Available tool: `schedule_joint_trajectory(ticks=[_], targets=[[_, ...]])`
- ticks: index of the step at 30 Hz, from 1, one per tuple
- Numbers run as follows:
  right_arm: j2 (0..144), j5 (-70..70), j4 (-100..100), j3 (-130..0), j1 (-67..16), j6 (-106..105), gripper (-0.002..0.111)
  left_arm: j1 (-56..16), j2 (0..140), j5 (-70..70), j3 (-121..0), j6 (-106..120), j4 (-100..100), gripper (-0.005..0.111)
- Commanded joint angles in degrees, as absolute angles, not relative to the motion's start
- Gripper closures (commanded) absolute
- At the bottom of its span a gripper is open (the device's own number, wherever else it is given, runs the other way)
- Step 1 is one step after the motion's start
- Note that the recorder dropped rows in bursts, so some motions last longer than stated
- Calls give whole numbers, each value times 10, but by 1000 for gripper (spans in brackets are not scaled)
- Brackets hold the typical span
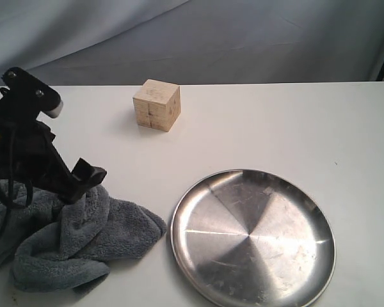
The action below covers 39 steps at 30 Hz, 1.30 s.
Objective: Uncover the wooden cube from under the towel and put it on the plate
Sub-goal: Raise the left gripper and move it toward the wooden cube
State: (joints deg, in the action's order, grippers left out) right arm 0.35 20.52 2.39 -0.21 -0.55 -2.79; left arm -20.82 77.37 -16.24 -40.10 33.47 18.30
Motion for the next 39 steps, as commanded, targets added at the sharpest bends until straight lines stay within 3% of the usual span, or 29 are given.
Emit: schedule_joint_trajectory(ticks=[1,10,12,14,15,17,32,39], targets=[[0,201,21,0,-7,-30,108,-212,735,-135,-404,329,222,3],[0,201,21,0,-7,-30,108,-212,658,-103,-404,311,222,5],[0,201,21,0,-7,-30,108,-212,633,-98,-404,285,222,19],[0,201,21,0,-7,-30,108,-212,614,-94,-404,268,222,48],[0,201,21,0,-7,-30,108,-212,606,-93,-404,266,222,73],[0,201,21,0,-7,-30,108,-212,608,-93,-404,271,219,106],[0,201,21,0,-7,-30,108,-213,741,105,-409,271,215,107],[0,201,21,0,-7,-30,108,-234,860,43,-534,271,184,107]])
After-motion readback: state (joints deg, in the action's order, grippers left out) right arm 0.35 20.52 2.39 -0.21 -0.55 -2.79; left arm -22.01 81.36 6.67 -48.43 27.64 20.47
